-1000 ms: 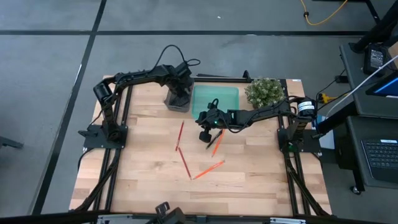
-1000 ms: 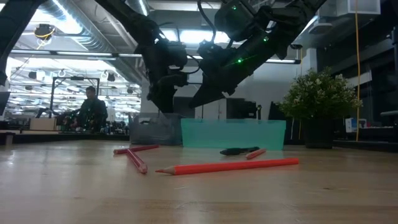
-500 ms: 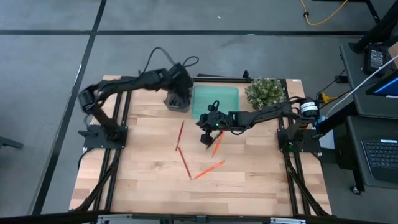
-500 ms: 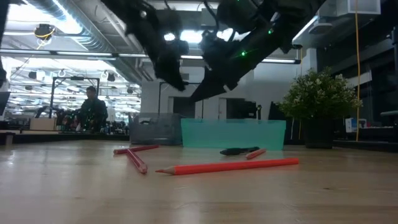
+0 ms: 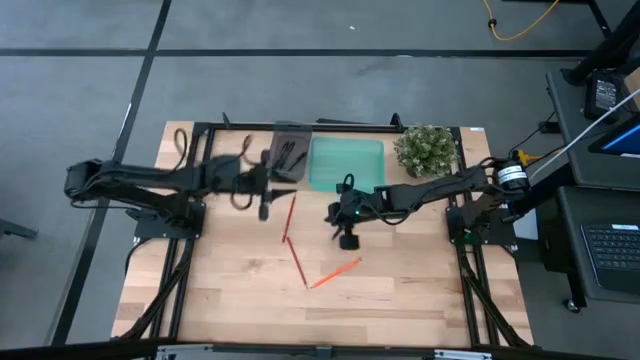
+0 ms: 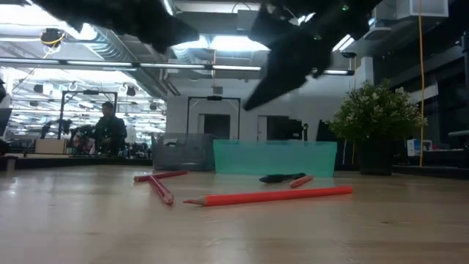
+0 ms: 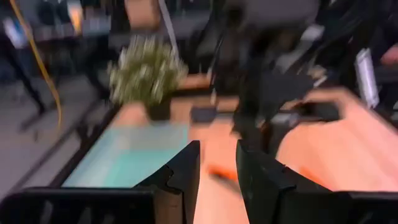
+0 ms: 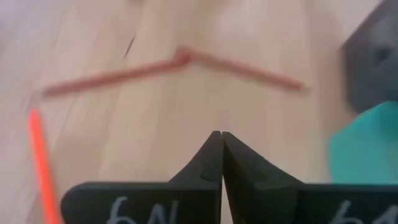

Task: Sort pens & pencils
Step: Put the black pen into the black bin

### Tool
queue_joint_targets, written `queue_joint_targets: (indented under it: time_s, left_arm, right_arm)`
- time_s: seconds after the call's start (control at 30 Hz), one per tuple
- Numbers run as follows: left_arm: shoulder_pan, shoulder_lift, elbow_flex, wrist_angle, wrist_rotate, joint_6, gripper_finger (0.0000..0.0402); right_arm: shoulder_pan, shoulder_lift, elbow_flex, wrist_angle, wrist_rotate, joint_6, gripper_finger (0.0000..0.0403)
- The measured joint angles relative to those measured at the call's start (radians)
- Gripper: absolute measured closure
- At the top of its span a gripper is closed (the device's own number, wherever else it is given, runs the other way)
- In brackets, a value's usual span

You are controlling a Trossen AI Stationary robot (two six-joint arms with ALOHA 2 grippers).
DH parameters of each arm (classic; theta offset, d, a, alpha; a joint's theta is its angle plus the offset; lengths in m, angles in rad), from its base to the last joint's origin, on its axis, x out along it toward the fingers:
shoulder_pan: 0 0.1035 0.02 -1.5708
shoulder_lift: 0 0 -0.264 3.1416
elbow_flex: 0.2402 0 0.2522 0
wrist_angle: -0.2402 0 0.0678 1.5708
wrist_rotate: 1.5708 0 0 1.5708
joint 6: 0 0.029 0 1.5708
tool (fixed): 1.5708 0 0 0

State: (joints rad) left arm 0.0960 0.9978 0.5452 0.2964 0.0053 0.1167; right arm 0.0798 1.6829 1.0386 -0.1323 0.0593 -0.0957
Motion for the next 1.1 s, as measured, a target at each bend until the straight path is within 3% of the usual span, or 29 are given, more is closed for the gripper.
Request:
queue_joint_targets:
  time_s: [0.2, 0.37, 0.67, 1.1]
  left_arm:
    - [-0.161, -0.07, -0.19, 0.191, -0.158, 0.023, 0.0305]
    - [-0.241, -0.066, -0.231, 0.18, -0.155, 0.087, 0.0305]
    - [-0.278, -0.06, -0.233, 0.167, -0.153, 0.096, 0.0305]
    - [-0.278, -0.06, -0.232, 0.161, -0.153, 0.096, 0.0305]
  right_arm:
    - [0.009, 0.0, 0.027, -0.153, -0.029, -0.046, 0.0392]
    - [0.008, 0.0, 0.056, -0.208, -0.045, -0.087, 0.0392]
    - [-0.028, 0.001, 0.116, -0.358, -0.073, 0.033, 0.0386]
    - [-0.038, 0.043, 0.119, -0.423, -0.085, 0.002, 0.0247]
